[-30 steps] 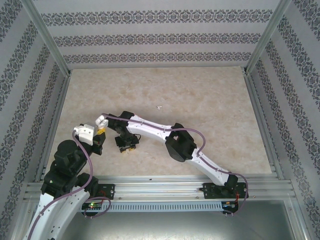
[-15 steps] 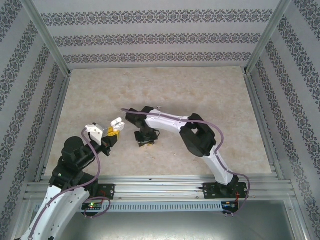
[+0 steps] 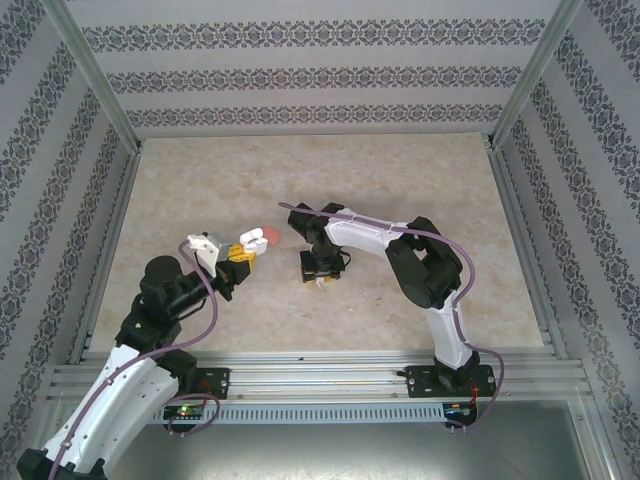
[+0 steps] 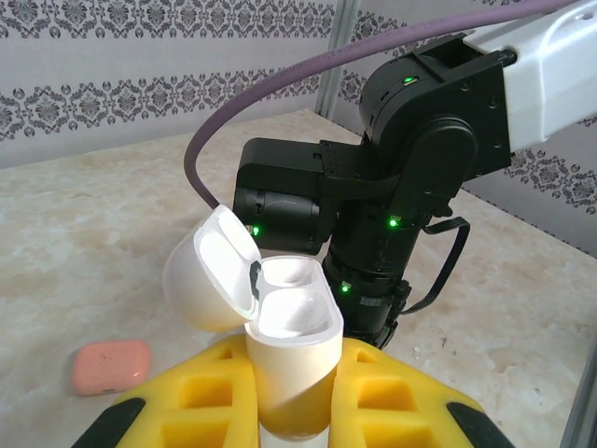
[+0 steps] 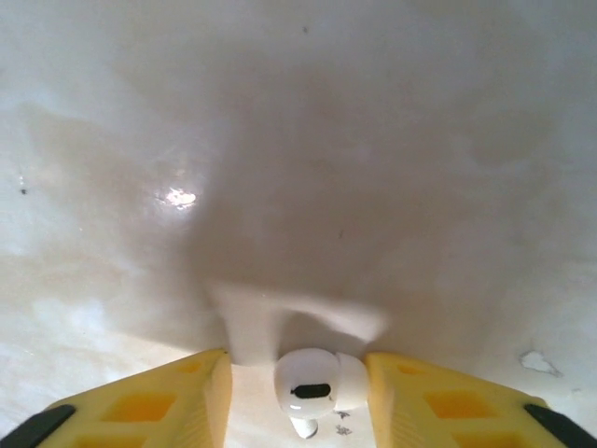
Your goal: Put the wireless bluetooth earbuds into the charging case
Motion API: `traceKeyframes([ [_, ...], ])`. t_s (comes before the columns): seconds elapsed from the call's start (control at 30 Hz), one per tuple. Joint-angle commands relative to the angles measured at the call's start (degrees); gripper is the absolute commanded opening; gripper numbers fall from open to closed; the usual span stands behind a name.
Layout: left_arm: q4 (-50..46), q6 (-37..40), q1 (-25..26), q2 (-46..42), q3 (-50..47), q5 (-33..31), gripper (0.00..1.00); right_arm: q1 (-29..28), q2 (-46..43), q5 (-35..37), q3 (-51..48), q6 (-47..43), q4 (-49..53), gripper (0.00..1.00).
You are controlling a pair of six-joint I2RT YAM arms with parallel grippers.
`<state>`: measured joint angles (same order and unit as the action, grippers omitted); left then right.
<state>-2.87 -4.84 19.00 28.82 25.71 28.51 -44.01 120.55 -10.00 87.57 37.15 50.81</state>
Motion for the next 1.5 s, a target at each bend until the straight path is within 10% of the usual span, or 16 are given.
traceKeyframes([
  [0.0,5.25,-1.05,-0.58,0.43,-0.51,1.53,0.00,0.89,-0.41,2.72,-1.03,-0.56,1.19,0.48],
  [0.7,9.38,-1.39,-0.55,0.74,-3.59,7.28,0.00,1.49,0.54,4.52,0.53,-0.67,1.05,0.27],
  [1.47,30.95,-5.35,-0.35,11.05,-5.88,12.05,0.00,-6.90,-32.88,21.70,-10.95,-2.99,-21.15,0.24],
])
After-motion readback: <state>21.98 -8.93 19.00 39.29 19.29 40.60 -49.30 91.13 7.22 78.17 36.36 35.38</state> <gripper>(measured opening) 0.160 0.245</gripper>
